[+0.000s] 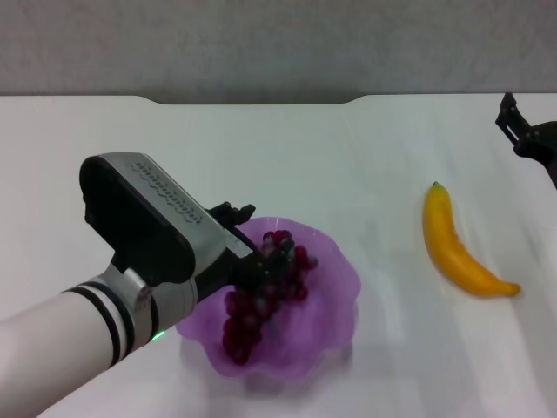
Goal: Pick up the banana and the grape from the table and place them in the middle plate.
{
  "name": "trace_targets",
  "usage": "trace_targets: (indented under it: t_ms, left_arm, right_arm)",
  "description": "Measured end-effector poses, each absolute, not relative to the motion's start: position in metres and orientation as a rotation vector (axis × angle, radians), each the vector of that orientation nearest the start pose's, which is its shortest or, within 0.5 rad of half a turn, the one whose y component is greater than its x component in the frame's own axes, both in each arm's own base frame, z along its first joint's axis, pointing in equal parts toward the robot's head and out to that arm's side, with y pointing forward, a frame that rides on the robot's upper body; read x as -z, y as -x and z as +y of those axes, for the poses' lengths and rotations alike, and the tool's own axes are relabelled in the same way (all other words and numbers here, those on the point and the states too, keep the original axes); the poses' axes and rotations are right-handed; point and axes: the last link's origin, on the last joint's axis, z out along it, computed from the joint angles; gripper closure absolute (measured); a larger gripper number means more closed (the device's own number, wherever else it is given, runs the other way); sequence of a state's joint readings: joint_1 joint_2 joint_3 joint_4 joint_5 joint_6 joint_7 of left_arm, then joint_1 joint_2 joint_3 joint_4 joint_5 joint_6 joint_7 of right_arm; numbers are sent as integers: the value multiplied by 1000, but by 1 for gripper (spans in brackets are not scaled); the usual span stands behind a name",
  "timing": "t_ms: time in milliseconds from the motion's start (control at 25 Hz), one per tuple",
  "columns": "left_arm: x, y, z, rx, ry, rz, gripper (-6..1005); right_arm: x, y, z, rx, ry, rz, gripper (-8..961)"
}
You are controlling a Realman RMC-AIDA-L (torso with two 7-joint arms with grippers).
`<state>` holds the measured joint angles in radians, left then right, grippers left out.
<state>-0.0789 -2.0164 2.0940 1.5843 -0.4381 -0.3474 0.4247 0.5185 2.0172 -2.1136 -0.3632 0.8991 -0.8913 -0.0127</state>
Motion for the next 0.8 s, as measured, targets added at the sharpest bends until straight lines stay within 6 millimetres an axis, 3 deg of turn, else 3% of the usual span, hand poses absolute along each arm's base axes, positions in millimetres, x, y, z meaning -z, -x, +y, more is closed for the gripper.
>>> trace_targets:
  t_ms: [280, 480, 800]
  left_arm:
    - [53, 162, 311, 272, 2234, -362, 330]
    - [37, 168, 325, 302, 2156, -390, 105]
    - [13, 185, 351, 402, 1996, -465, 104]
  right_arm:
    - [-7, -300, 393, -646, 1526, 582, 61]
    - [-7, -301, 394, -646, 1525, 582, 61]
    - [-7, -298, 395, -657, 1523, 584, 61]
